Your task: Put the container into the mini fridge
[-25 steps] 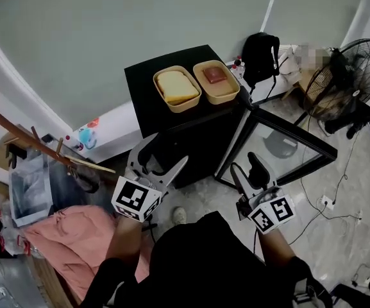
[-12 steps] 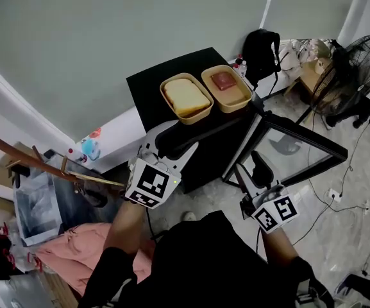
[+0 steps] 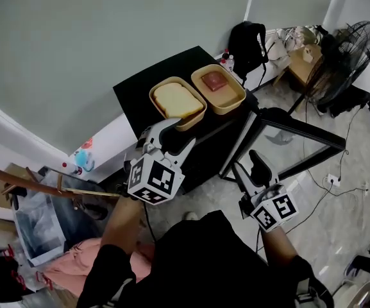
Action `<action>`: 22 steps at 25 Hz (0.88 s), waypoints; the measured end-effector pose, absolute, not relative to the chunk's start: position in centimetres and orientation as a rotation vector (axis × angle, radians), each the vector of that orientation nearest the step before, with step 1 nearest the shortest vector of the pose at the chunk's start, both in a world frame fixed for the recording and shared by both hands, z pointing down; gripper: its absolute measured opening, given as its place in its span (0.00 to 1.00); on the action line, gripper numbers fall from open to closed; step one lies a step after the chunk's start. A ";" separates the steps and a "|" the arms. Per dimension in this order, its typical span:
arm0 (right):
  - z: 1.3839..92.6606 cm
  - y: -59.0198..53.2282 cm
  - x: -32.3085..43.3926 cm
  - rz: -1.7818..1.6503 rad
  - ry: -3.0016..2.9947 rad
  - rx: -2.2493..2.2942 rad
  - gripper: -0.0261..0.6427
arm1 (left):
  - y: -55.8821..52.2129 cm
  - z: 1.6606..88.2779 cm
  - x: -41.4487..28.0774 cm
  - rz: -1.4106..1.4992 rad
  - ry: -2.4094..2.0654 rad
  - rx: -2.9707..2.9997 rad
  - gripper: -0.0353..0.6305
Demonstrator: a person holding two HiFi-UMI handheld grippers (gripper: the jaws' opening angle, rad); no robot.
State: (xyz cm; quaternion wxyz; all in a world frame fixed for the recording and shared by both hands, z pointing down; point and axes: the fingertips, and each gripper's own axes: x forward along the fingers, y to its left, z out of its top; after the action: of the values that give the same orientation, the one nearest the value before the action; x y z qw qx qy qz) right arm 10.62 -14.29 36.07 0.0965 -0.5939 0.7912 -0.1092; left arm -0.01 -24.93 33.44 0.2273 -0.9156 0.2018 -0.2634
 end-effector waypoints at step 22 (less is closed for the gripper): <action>36.0 -14.5 10.3 -0.344 2.328 -1.750 0.42 | -26.8 35.1 0.3 -1.033 0.600 -2.327 0.14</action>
State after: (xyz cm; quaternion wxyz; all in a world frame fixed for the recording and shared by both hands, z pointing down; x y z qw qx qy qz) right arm 10.27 -14.48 35.96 0.1040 -0.5935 0.7895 -0.1165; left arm 0.35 -26.77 35.05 0.2598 -0.8591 0.2216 -0.3813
